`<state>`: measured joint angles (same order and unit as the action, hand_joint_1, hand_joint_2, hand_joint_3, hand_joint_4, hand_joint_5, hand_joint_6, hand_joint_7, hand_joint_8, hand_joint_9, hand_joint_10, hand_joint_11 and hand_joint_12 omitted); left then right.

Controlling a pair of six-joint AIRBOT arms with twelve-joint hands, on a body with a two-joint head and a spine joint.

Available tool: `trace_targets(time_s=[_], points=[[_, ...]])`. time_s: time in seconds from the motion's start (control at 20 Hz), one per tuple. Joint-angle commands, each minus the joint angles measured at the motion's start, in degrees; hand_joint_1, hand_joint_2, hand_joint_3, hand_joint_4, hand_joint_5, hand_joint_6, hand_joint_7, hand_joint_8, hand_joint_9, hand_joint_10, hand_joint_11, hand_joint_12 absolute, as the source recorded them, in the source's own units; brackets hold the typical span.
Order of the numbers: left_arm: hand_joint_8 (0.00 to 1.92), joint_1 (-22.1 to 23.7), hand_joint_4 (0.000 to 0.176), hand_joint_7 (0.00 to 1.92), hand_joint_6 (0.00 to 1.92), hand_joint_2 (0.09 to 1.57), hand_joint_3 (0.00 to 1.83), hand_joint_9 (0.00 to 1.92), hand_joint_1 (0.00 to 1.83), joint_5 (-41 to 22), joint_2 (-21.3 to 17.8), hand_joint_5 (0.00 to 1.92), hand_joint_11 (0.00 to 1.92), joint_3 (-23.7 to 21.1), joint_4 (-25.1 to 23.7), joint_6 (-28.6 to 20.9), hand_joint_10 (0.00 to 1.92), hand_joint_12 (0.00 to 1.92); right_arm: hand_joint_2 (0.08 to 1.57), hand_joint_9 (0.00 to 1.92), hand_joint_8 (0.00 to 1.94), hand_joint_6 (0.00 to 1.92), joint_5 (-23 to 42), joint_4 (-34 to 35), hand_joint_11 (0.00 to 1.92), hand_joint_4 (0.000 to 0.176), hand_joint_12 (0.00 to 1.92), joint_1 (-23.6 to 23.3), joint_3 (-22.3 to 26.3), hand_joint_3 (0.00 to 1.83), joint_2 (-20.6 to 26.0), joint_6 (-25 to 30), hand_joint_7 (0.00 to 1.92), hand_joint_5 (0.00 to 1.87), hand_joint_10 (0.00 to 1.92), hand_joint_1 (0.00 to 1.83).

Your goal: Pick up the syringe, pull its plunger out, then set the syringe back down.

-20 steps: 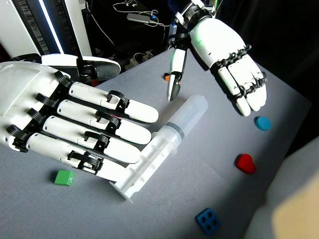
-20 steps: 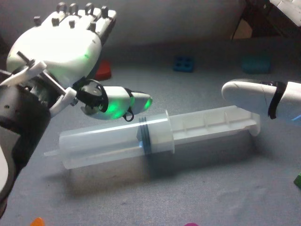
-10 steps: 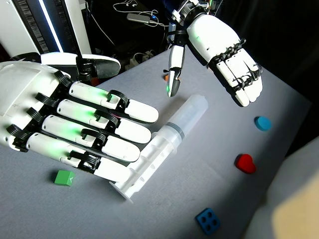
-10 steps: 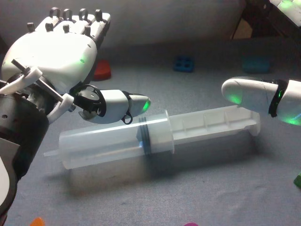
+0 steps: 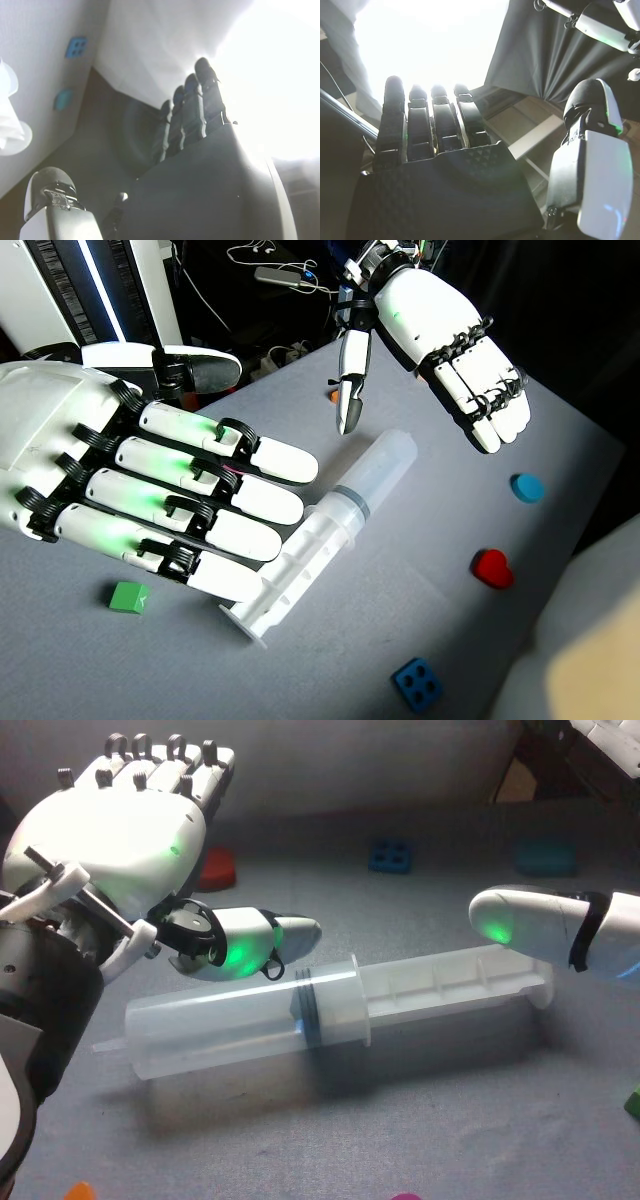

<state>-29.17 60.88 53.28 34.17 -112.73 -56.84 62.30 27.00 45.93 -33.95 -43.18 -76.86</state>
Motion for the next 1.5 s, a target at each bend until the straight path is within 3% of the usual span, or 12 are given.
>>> trace_targets(time_s=[0.0, 1.15, 1.45], points=[[0.0, 0.24, 0.0, 0.01, 0.0, 0.93, 0.01, 0.03, 0.29, 4.12, -0.39, 0.0, 0.0, -0.12, -5.31, -0.01, 0.0, 0.34, 0.9, 0.0, 0.0, 0.0, 6.62, -2.41, 0.0, 0.0, 0.37, -0.41, 0.17, 0.0, 0.02, 0.01, 0.0, 0.0, 0.0, 0.07], [0.0, 0.28, 0.0, 0.02, 0.0, 0.94, 0.0, 0.02, 0.26, 4.13, -0.47, 0.0, 0.0, -0.21, -5.31, -0.01, 0.0, 0.3, 0.9, 0.0, 0.0, 0.0, 6.53, -2.41, 0.0, 0.0, 0.38, -0.37, 0.44, 0.0, -0.19, -1.03, 0.0, 0.0, 0.0, 0.07], [0.0, -0.02, 0.0, 0.03, 0.0, 0.92, 0.0, 0.02, 0.35, 4.35, -0.47, 0.0, 0.0, -0.33, -5.31, -0.01, 0.0, 0.3, 0.9, 0.01, 0.0, 0.0, 6.64, -2.41, 0.0, 0.0, 0.4, -0.36, 0.45, 0.0, -0.18, -1.03, 0.0, 0.0, 0.0, 0.07]])
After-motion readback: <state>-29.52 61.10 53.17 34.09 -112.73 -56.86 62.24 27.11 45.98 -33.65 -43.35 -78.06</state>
